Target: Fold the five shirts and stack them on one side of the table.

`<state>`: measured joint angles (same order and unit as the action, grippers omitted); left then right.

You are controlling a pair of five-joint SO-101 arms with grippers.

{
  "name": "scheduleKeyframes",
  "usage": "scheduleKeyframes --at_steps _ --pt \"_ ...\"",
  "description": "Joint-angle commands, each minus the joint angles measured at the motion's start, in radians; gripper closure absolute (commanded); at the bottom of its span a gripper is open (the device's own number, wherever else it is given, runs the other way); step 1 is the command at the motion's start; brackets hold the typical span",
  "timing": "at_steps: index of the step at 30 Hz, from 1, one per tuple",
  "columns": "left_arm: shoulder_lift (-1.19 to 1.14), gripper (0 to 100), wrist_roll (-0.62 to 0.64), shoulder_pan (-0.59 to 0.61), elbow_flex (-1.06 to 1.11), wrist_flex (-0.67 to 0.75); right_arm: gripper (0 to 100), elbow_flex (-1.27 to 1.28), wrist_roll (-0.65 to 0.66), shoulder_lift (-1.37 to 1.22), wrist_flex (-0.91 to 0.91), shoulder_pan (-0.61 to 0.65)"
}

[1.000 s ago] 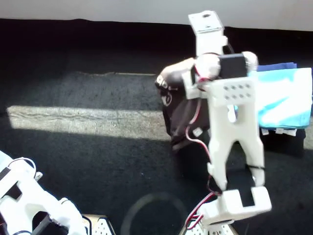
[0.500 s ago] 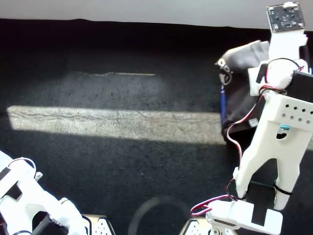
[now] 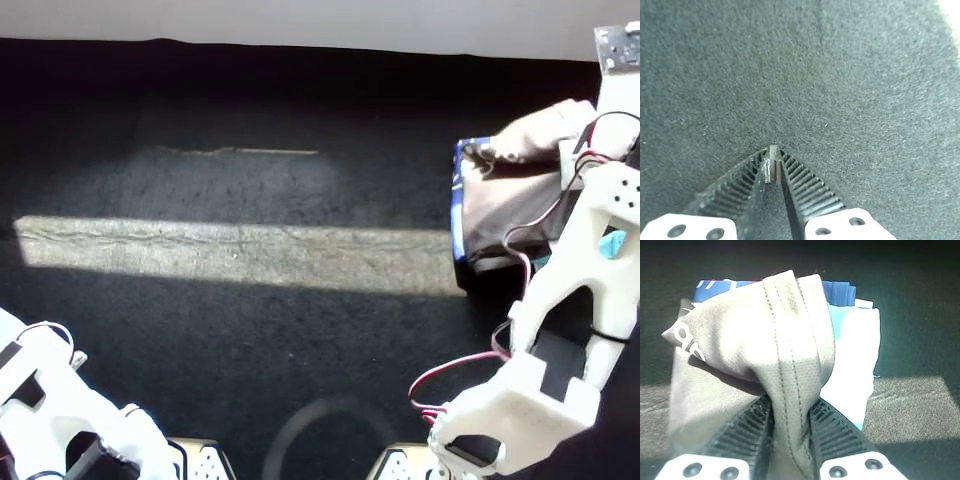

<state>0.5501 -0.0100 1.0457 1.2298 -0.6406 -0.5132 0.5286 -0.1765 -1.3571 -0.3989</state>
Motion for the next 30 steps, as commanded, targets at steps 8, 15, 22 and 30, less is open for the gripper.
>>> scheduleKeyframes --at_steps 8,15,22,30 --pt "0.005 99 0.003 -0.019 -0.002 0.011 99.2 -0.013 0.018 -0.136 0.165 -0.079" --pt "0.005 99 0.003 -0.019 -0.002 0.011 95.9 -0.002 0.015 -0.137 0.205 -0.077" --pt "0.005 99 0.003 -0.019 -0.002 0.011 81.5 -0.010 0.014 -0.133 0.171 -0.085" --pt "0.005 99 0.003 -0.019 -0.002 0.011 81.5 -0.068 -0.074 -0.130 0.177 -0.087"
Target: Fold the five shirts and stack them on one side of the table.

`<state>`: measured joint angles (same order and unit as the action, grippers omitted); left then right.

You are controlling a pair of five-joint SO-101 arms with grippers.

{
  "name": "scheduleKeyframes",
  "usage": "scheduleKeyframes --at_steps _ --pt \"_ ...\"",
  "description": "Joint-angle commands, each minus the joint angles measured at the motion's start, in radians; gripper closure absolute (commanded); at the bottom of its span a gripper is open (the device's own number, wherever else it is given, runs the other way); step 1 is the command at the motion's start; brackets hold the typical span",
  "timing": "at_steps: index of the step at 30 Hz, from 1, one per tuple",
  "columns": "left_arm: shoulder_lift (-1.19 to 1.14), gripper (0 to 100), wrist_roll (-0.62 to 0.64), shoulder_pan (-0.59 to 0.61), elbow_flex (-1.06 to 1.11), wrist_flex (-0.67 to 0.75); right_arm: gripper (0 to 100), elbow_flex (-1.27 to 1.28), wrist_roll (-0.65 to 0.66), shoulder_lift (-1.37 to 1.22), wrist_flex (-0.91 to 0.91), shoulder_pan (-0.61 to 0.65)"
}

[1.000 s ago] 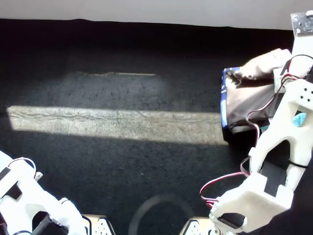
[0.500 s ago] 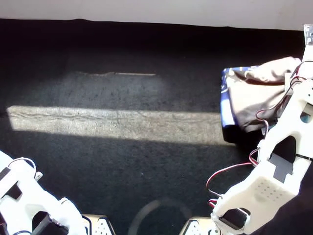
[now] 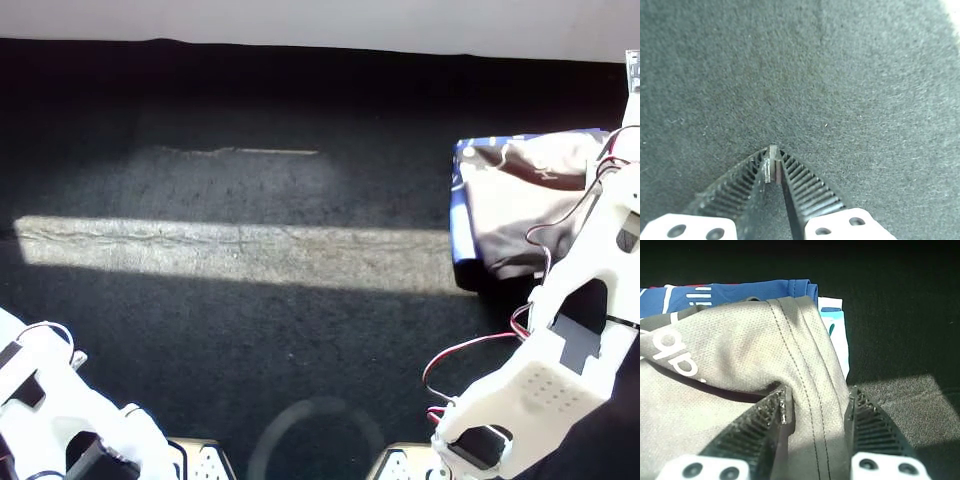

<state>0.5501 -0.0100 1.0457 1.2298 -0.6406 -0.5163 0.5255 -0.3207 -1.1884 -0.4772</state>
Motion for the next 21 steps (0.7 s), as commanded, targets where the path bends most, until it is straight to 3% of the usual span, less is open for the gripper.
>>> scheduleKeyframes --at_steps 1,4,6,12,15,21 --pt "0.005 99 0.003 -0.019 -0.002 0.011 81.5 -0.090 -0.129 0.015 0.008 -0.016" --pt "0.005 99 0.003 -0.019 -0.002 0.011 85.2 -0.186 -0.321 0.015 0.007 -0.024" --pt "0.005 99 0.003 -0.019 -0.002 0.011 97.0 -0.262 -0.394 0.015 0.004 -0.015" --pt "0.005 99 0.003 -0.019 -0.002 0.011 99.2 -0.367 -0.394 0.013 -0.099 0.111" --pt "0.005 99 0.003 -0.019 -0.002 0.011 99.2 -0.361 -0.334 0.004 -0.203 0.176" --pt "0.005 99 0.003 -0.019 -0.002 0.011 99.2 -0.332 -0.315 -0.091 -0.140 0.136"
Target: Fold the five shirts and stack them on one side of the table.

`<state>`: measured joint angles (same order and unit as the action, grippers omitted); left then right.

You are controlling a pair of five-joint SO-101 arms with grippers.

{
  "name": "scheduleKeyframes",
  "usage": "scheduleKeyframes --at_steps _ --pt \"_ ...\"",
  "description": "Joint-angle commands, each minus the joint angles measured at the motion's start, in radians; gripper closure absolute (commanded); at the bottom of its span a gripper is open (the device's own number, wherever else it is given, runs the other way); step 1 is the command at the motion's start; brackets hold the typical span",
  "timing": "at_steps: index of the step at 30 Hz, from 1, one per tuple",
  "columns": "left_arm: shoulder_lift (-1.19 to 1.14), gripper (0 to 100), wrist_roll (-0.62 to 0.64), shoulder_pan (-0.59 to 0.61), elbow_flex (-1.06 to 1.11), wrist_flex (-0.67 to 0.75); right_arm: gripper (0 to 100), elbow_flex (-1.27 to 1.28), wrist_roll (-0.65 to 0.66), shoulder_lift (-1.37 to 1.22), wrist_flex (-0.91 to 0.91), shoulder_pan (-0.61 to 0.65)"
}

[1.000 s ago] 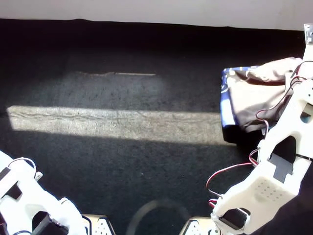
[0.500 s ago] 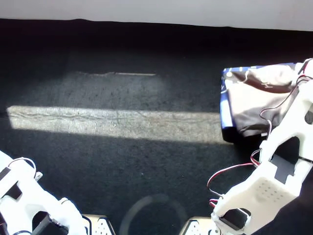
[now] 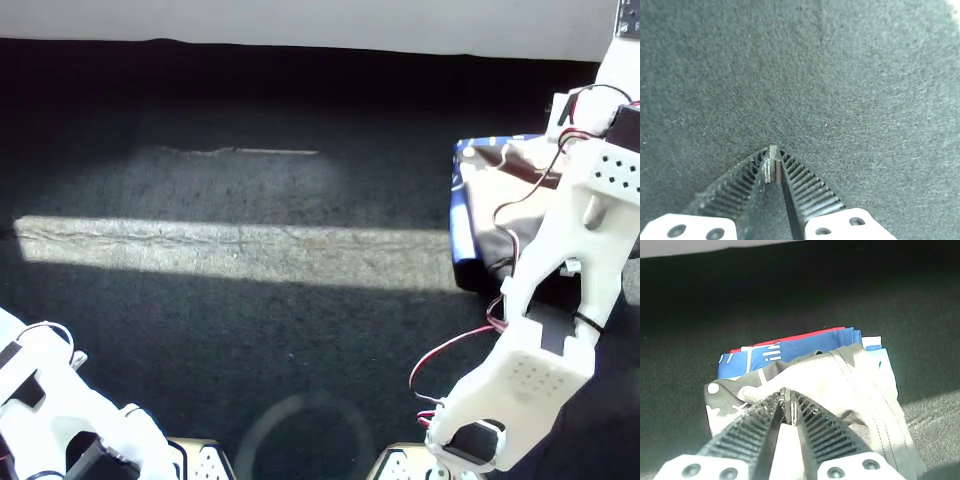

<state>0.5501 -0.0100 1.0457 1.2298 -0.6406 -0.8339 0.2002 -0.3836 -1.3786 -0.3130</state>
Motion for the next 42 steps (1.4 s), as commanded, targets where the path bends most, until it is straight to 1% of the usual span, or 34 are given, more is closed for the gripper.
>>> scheduleKeyframes --at_steps 1,4,8,13,18,21,27,29,34,36,42 --pt "0.005 99 0.003 -0.019 -0.002 0.011 99.2 -0.015 0.012 -0.061 0.085 -0.045" --pt "0.005 99 0.003 -0.019 -0.002 0.011 99.2 -0.022 0.012 -0.183 0.193 -0.085" --pt "0.005 99 0.003 -0.019 -0.002 0.011 99.2 -0.042 0.012 -0.303 0.275 -0.125" --pt "0.005 99 0.003 -0.019 -0.002 0.011 99.2 -0.111 0.012 -0.375 0.320 -0.180" --pt "0.005 99 0.003 -0.019 -0.002 0.011 99.2 -0.209 0.009 -0.421 0.318 -0.229" --pt "0.005 99 0.003 -0.019 -0.002 0.011 99.2 -0.278 0.008 -0.423 0.263 -0.229" --pt "0.005 99 0.003 -0.019 -0.002 0.011 99.2 -0.512 0.006 -0.423 0.128 -0.193" --pt "0.005 99 0.003 -0.019 -0.002 0.011 99.2 -0.598 0.006 -0.423 0.054 -0.179" --pt "0.005 99 0.003 -0.019 -0.002 0.011 99.2 -0.802 0.012 -0.427 -0.194 -0.137" --pt "0.005 99 0.003 -0.019 -0.002 0.011 99.1 -0.846 0.014 -0.430 -0.269 -0.122" --pt "0.005 99 0.003 -0.019 -0.002 0.011 99.1 -0.857 0.014 -0.427 -0.383 -0.097"
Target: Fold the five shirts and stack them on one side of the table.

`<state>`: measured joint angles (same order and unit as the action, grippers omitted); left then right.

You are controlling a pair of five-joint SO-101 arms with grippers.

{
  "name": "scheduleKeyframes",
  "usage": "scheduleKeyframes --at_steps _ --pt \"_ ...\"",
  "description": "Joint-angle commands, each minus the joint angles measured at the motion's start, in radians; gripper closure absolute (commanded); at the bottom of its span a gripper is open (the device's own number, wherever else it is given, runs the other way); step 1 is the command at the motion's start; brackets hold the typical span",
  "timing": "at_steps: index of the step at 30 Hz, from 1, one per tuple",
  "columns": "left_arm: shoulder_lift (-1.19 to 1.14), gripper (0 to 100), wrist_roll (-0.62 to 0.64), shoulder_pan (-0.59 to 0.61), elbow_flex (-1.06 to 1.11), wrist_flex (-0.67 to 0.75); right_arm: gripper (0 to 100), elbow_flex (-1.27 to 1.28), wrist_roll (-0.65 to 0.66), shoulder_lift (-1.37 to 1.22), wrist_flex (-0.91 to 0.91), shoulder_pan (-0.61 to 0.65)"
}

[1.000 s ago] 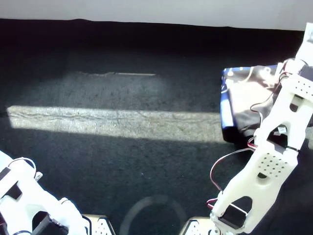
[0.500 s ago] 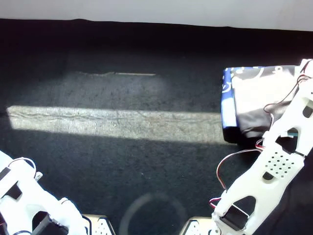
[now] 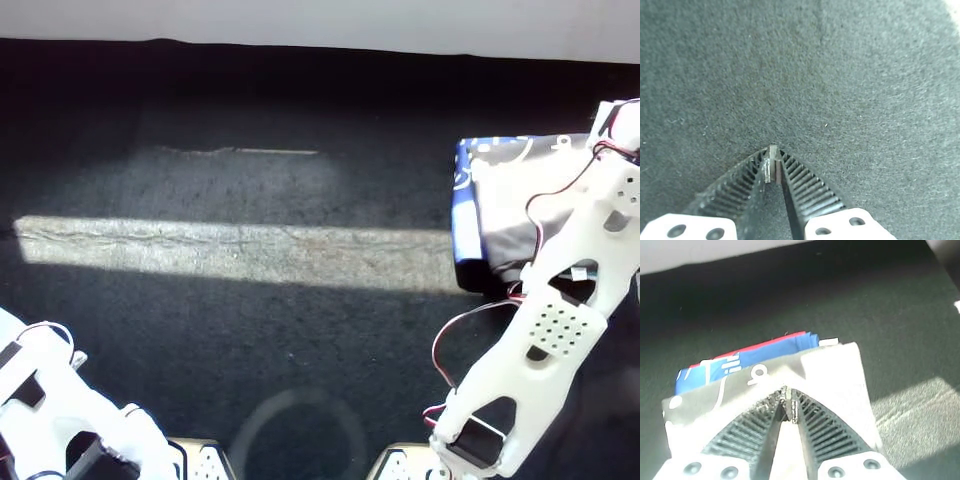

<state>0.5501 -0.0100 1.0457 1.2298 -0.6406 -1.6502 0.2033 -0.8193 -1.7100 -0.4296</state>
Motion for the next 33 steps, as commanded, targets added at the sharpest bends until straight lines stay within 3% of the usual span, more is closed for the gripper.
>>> scheduleKeyframes --at_steps 1,12,21,33 --pt "0.005 99 0.003 -0.019 -0.002 0.011 99.1 -0.039 0.011 0.010 -0.056 0.019" --pt "0.005 99 0.003 -0.019 -0.002 0.011 99.1 0.041 0.011 0.096 -0.058 0.016" --pt "0.005 99 0.003 -0.019 -0.002 0.011 99.1 0.869 0.003 0.538 -0.047 0.113" --pt "0.005 99 0.003 -0.019 -0.002 0.011 99.1 1.615 -0.026 0.768 0.331 0.157"
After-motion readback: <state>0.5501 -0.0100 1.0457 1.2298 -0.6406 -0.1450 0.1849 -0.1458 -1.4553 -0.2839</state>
